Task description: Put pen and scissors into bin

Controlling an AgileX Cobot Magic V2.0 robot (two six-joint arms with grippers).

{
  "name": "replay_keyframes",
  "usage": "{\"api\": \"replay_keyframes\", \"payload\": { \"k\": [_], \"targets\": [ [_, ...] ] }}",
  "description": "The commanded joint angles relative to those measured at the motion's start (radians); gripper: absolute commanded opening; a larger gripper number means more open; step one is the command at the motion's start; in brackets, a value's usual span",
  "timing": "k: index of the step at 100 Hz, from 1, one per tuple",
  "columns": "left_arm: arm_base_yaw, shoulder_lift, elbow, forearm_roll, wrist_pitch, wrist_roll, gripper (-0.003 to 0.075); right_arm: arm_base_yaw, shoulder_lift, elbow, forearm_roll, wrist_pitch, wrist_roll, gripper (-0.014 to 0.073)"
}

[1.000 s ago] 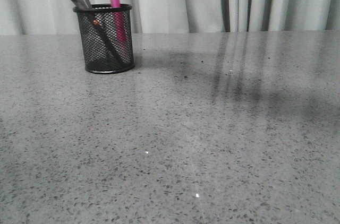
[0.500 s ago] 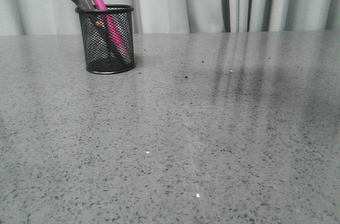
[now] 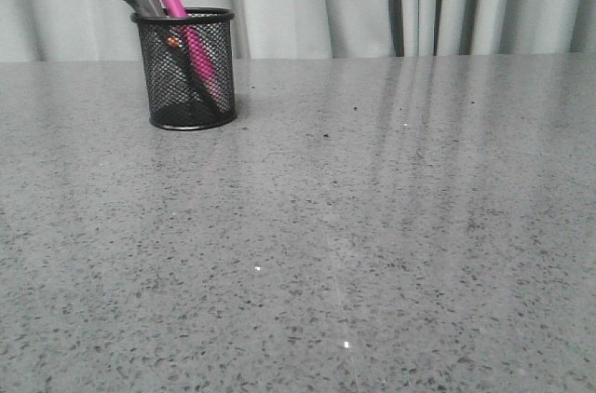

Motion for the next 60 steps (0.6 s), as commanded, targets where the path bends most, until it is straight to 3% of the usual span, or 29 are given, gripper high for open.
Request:
{"api": "replay_keyframes", "payload": {
  "k": [1,10,29,60],
  "targets": [
    [-0.011,0.01,-0.026,0.003,0.029,-0.009,-0.0019,0.0,-0.066,-0.013,-0.037,0.034,-0.01,-0.0059],
    [-0.011,0.01,-0.026,0.003,0.026,-0.009,-0.0019,0.0,-0.083,-0.013,-0.04,0.045,-0.01,-0.0059],
    [-0.011,0.01,-0.026,0.003,0.026,-0.009,-0.0019,0.0,-0.083,-0.013,-0.043,-0.075,-0.01,-0.006],
    [-0.011,0.01,-0.026,0.003,0.026,-0.009,-0.0019,0.0,-0.083,-0.013,-0.043,-0.076,-0.01,-0.006]
  ]
}}
